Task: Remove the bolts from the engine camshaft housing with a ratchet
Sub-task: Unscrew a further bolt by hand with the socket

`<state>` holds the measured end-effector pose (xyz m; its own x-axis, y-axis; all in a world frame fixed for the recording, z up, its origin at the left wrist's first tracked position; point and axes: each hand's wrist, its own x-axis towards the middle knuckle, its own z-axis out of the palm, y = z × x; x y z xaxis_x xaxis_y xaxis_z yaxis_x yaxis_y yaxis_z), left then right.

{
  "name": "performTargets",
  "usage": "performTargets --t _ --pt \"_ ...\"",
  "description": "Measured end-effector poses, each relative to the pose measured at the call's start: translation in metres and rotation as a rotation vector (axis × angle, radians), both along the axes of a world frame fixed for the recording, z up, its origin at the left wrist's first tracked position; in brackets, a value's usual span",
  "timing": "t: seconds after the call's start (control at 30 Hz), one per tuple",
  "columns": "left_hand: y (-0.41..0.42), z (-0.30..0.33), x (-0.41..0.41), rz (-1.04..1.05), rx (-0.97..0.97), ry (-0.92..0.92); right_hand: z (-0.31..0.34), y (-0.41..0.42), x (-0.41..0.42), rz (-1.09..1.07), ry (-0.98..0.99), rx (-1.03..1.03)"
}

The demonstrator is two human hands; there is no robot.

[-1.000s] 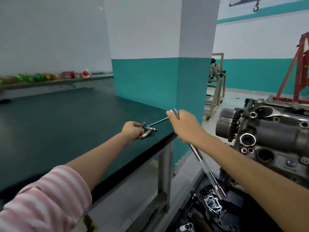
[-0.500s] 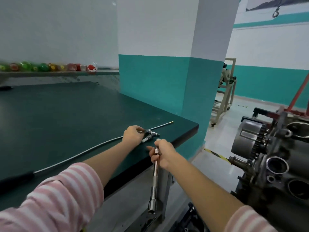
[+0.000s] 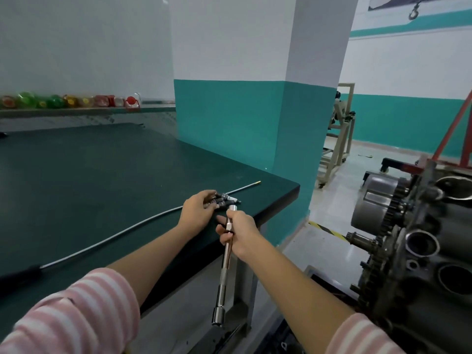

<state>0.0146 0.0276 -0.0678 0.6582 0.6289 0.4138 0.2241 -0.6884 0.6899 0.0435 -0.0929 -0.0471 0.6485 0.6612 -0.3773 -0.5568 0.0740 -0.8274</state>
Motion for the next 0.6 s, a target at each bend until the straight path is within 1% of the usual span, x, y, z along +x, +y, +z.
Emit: performTargets --t 0.13,0.2,0.27,0.3,0.37,0.43,0.53,0.6 --pt "-0.01 0.002 -0.011 0.048 0.063 -0.026 0.0 -0.025 -0.011 0.044 0.062 0.053" --pt "-0.027 0.005 -0.019 0.054 0.049 -0.1 0.006 -0.039 -0.018 0.034 0.055 0.057" --pt "-0.051 0.014 -0.029 0.034 -0.068 -0.194 0.016 -0.052 -0.025 0.01 0.034 0.072" --pt "-0.067 0.021 -0.034 -0.015 -0.183 -0.234 0.023 -0.059 -0.029 -0.007 0.029 0.089" --pt "-0.102 0.037 -0.045 -0.153 -0.401 -0.255 0.039 -0.075 -0.04 -0.041 0.028 0.124" --pt "-0.138 0.054 -0.059 -0.241 -0.454 -0.253 0.055 -0.094 -0.054 -0.068 0.009 0.15" --pt "-0.195 0.083 -0.081 -0.318 -0.609 -0.319 0.078 -0.138 -0.076 -0.105 0.006 0.237" --pt "-0.232 0.098 -0.092 -0.38 -0.607 -0.315 0.091 -0.176 -0.086 -0.132 0.028 0.338"
